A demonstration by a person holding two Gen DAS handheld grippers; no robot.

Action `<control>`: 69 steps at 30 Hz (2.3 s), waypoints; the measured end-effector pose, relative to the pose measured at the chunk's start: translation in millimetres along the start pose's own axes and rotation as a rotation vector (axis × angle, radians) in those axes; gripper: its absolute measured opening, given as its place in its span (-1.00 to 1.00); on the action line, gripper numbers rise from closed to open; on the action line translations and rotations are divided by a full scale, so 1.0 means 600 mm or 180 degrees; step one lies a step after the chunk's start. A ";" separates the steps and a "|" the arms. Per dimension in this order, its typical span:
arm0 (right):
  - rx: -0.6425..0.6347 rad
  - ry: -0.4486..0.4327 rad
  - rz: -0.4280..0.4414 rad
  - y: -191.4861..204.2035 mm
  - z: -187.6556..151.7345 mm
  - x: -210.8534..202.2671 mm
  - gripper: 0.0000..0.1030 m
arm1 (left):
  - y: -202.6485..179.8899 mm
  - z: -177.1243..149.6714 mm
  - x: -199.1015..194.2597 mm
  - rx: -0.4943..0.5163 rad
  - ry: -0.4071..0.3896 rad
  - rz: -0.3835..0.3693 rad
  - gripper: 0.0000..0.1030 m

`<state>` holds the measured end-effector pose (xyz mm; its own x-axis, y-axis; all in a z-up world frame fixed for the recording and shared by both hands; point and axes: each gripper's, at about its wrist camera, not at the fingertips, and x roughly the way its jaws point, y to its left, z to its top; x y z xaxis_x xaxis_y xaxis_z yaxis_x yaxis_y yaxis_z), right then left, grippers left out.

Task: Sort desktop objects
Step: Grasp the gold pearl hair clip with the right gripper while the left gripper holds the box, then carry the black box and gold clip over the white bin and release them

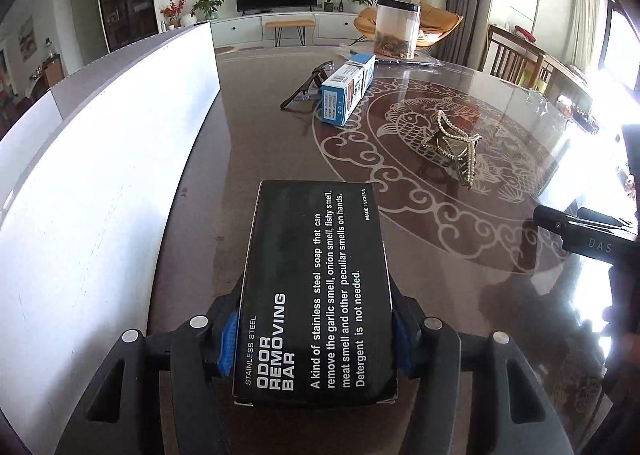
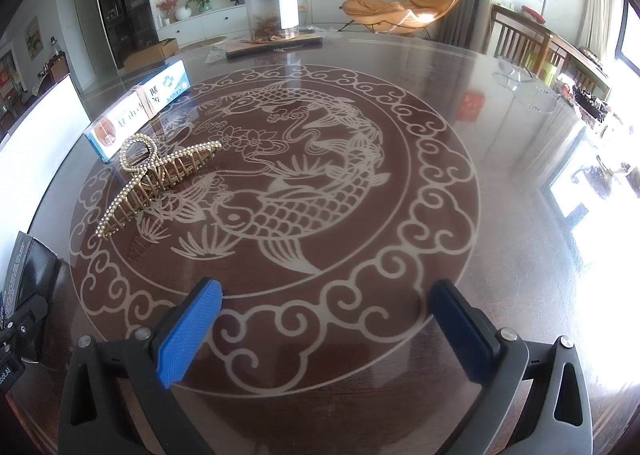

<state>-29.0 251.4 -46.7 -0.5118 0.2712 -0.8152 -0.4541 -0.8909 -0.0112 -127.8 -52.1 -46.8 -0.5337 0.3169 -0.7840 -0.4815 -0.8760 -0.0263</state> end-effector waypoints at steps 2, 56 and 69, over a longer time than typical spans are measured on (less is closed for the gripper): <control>0.0000 0.0000 0.0000 0.000 0.001 0.000 1.00 | 0.002 0.000 -0.002 -0.0023 -0.0006 -0.0025 0.11; -0.0137 -0.0062 0.0138 -0.041 -0.112 -0.081 1.00 | -0.118 0.002 0.015 0.0556 0.0198 -0.0302 1.00; -0.0139 -0.0063 0.0138 -0.039 -0.111 -0.079 1.00 | -0.118 0.001 0.015 0.0556 0.0198 -0.0304 1.00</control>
<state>54.8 235.2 -46.3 -0.5449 0.2386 -0.8038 -0.3992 -0.9169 -0.0016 -99.0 12.9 -51.5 -0.4386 0.3677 -0.8201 -0.6440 -0.7651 0.0014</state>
